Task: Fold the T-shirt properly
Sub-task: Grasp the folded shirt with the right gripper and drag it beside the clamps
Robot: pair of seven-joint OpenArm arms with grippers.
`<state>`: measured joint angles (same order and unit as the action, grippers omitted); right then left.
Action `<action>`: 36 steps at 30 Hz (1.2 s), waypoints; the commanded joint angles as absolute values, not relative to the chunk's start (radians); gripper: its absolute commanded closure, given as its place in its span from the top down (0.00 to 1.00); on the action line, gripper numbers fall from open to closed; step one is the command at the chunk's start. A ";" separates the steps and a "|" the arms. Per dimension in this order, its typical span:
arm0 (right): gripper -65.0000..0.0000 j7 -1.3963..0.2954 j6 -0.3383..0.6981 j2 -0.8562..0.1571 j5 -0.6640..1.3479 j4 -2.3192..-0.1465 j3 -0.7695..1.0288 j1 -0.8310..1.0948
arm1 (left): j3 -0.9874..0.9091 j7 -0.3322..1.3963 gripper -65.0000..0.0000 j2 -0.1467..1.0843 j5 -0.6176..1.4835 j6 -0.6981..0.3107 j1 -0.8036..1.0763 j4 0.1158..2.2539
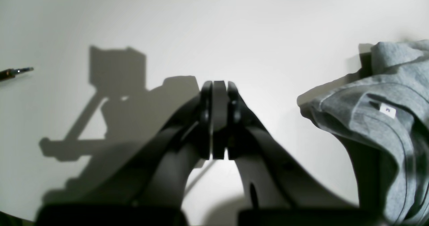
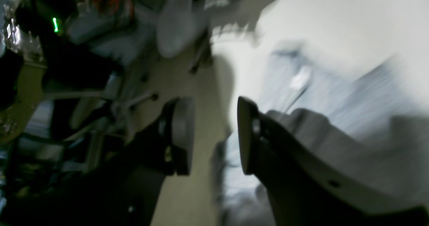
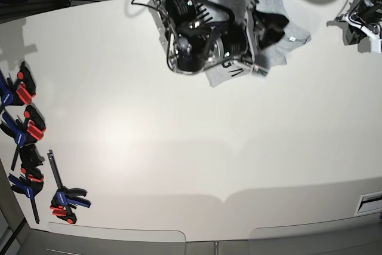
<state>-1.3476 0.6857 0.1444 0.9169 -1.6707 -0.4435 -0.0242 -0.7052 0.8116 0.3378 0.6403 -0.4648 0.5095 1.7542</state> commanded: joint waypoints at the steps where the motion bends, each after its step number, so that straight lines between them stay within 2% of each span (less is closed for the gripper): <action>1: 0.29 -1.317 0.698 0.157 0.945 -1.689 -0.445 -0.058 | -0.713 0.791 0.00 0.352 0.657 -0.468 0.513 1.771; 2: 0.24 -1.320 0.698 0.157 0.941 -1.689 -0.445 -0.075 | -0.713 0.791 0.00 0.352 0.657 -0.468 0.513 1.771; 4: 0.02 -1.350 0.698 0.157 0.912 -1.689 -0.445 -0.096 | -0.713 0.791 0.00 0.352 0.657 -0.468 0.513 1.771; 5: 0.00 -1.357 0.698 0.157 0.878 -1.688 -0.445 -0.101 | -0.713 0.791 0.00 0.352 0.657 -0.468 0.513 1.771; 9: 0.00 -1.356 0.698 0.157 0.728 -1.682 -0.446 -0.097 | -0.713 0.786 0.00 0.352 0.657 -0.468 0.513 1.771; 21: 0.00 -1.372 0.698 0.146 0.690 -1.334 -0.477 -0.115 | -0.713 0.784 0.00 0.349 0.657 -0.468 0.513 1.771; 26: 0.00 -1.261 0.698 0.138 0.429 -1.277 -0.477 -0.115 | -0.713 0.785 0.00 0.349 0.657 -0.468 0.513 1.771; 31: 0.00 -1.123 0.524 0.109 0.091 -1.277 -0.422 -0.116 | -0.713 0.784 0.00 0.350 0.657 -0.468 0.513 1.771; 36: 0.00 -1.116 0.379 0.070 -0.029 -1.277 -0.259 -0.115 | -0.713 0.783 0.00 0.350 0.657 -0.468 0.513 1.771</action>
<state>-1.0142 0.4362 0.1017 0.1452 -1.2896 -0.2672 -0.1143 -0.7059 0.8074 0.3355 0.6411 -0.4648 0.5095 1.7542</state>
